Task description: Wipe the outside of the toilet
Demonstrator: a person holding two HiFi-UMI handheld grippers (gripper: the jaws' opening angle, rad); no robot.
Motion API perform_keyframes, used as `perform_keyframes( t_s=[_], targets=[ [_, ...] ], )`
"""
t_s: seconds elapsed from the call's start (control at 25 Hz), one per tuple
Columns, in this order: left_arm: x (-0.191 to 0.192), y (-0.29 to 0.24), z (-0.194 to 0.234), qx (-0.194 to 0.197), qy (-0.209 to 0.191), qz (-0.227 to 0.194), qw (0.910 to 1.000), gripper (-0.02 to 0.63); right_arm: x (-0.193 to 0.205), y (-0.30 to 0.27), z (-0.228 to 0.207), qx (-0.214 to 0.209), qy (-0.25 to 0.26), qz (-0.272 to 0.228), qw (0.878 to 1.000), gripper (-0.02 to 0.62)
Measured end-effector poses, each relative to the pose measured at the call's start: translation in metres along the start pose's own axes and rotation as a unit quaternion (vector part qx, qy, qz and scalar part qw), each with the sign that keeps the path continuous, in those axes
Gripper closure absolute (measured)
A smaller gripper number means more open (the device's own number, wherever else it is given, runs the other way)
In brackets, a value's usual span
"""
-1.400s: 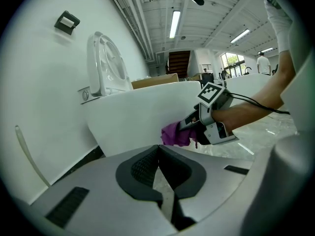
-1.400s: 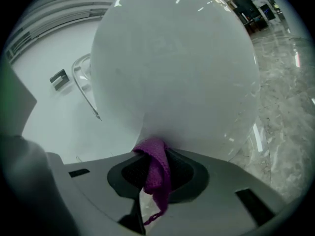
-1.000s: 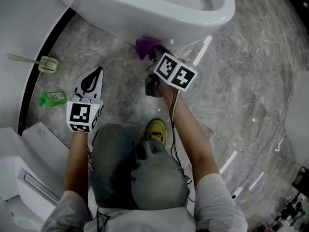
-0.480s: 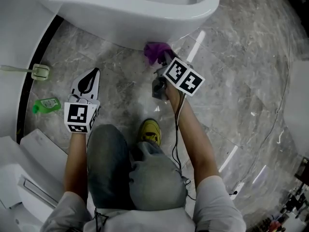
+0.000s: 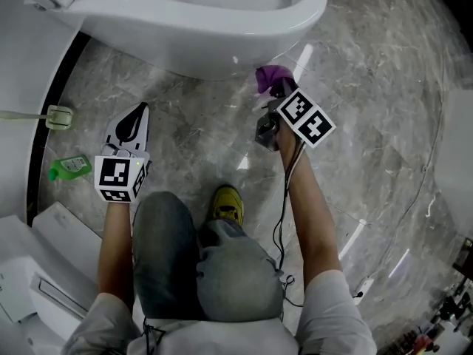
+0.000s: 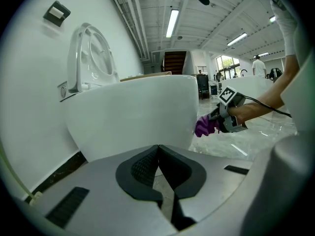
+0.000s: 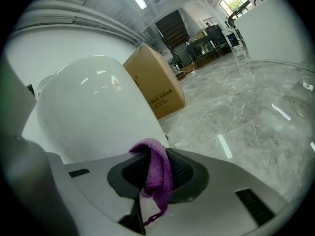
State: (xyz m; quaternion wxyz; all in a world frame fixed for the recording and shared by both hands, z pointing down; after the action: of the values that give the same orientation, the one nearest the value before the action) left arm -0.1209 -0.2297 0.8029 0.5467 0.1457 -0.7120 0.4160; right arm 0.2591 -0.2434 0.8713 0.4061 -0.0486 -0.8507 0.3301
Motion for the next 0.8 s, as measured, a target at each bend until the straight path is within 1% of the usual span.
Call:
perform_keyframes(
  t_s=[0.08,0.16,0.36,0.44,0.52,0.68,0.8],
  targets=[
    [-0.003,0.001,0.001,-0.001,0.000,0.000,1.0000,0.592,-0.009,0.010,-0.007,0.017,0.015,-0.014,1.000,0.508],
    [-0.006,0.003,0.002,-0.003,0.002,-0.002,1.0000,0.592,-0.018,0.027,-0.009,0.031,0.043,-0.035,0.998,0.508],
    [-0.021,0.009,0.003,-0.004,0.013,-0.007,0.9999,0.592,-0.029,0.072,-0.001,0.018,0.102,-0.067,0.992,0.508],
    [-0.031,0.015,0.002,-0.003,0.018,-0.008,0.9998,0.592,-0.033,0.091,0.010,0.021,0.143,-0.073,0.987,0.508],
    [-0.044,0.024,0.000,-0.003,0.031,-0.012,0.9994,0.592,-0.039,0.109,0.025,0.028,0.182,-0.069,0.980,0.508],
    [-0.072,0.046,-0.001,-0.007,0.063,-0.009,0.9980,0.592,-0.053,0.146,0.059,0.016,0.228,-0.074,0.971,0.508],
    [-0.105,0.062,0.001,-0.013,0.080,-0.010,0.9967,0.592,-0.073,0.173,0.082,0.011,0.266,-0.077,0.961,0.508]
  ],
)
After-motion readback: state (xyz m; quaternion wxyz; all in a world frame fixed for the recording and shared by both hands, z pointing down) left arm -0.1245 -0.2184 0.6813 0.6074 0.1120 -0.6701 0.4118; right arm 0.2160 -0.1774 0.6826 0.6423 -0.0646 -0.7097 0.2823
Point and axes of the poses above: the fingertips, and each gripper's own axes: y backward along the fingers, z to its left, x out of its underside, the point moved 10 cm from there along y, backward along the fingers, and after that the axes turned 11 degrees about x, right-handed, at the moved point
